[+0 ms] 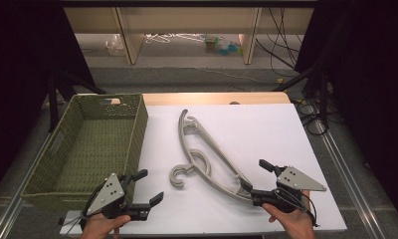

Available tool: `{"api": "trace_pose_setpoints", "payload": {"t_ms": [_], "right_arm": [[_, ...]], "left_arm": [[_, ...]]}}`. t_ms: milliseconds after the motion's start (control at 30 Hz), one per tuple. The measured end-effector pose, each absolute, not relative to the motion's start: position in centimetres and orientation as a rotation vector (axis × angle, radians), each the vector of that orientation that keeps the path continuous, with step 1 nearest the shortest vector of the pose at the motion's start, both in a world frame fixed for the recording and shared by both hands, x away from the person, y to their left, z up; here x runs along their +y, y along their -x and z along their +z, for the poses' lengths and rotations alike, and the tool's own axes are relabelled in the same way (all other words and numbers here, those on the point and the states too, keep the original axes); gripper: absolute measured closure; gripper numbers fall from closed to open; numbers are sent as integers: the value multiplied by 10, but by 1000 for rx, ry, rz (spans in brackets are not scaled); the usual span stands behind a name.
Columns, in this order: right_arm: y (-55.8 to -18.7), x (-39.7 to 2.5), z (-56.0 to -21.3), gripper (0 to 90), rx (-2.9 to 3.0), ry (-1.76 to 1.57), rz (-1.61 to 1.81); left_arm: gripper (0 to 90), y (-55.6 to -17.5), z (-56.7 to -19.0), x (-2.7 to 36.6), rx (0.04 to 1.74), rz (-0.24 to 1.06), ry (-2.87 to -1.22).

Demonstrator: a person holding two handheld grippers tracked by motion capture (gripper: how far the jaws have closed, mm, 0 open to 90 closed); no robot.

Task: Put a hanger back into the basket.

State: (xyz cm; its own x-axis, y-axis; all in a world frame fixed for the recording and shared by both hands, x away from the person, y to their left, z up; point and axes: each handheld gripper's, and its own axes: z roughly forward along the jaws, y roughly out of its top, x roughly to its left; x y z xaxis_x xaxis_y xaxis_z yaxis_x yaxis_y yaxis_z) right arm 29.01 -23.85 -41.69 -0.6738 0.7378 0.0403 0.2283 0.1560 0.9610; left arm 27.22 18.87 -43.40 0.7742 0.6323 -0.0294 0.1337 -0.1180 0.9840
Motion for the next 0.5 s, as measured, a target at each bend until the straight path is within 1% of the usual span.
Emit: {"api": "trace_pose_setpoints", "payload": {"t_ms": [333,500], "right_arm": [[-292,-234,-418,157,2014,-896,1547],[-292,-232,-418,157,2052,-896,1497]], "left_arm": [[156,-272,-434,188,615,469,-1667],[156,-272,-435,188,618,464,-1664]]}}
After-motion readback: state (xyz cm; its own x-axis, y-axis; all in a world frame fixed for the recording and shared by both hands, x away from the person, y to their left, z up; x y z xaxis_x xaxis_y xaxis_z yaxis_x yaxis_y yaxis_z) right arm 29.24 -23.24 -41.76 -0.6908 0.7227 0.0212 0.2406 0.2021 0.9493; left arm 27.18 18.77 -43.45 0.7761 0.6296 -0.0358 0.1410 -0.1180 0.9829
